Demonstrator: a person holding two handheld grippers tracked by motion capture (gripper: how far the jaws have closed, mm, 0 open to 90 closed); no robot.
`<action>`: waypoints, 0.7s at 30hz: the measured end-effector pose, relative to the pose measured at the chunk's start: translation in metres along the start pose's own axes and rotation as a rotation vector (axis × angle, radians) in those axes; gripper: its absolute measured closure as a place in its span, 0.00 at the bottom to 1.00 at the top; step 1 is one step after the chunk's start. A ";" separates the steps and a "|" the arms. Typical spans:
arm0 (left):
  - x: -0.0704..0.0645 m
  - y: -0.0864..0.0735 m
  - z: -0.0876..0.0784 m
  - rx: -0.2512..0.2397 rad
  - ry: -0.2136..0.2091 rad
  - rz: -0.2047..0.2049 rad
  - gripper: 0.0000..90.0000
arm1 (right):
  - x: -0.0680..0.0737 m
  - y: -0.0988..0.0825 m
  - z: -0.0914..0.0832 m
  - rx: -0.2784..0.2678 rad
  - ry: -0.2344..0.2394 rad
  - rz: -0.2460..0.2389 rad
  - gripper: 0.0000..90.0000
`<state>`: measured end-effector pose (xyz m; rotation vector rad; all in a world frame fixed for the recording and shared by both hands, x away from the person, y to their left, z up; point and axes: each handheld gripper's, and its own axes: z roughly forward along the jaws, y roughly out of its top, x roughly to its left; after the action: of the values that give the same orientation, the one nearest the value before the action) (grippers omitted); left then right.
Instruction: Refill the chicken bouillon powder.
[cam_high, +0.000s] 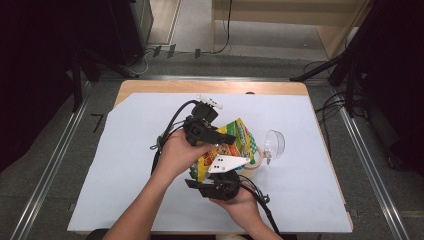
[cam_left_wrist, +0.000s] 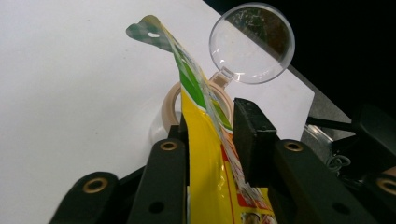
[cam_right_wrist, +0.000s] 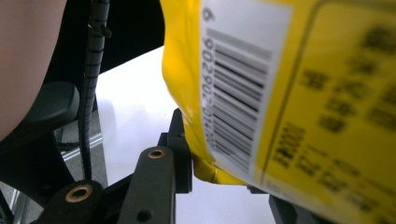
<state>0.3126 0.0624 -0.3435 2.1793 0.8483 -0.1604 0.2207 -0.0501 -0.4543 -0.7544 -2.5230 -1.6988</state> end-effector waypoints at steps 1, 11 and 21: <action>0.000 0.000 -0.001 -0.005 -0.006 -0.008 0.78 | 0.000 0.001 0.000 -0.005 -0.003 -0.003 0.78; -0.003 0.001 -0.010 -0.053 -0.013 -0.043 0.71 | -0.002 0.006 -0.005 -0.040 0.035 0.050 0.79; -0.006 0.005 -0.005 0.014 0.026 -0.006 0.92 | 0.003 0.005 0.002 0.000 0.025 -0.028 0.74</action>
<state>0.3101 0.0603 -0.3341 2.1969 0.8709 -0.1414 0.2209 -0.0460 -0.4503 -0.6970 -2.5291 -1.7059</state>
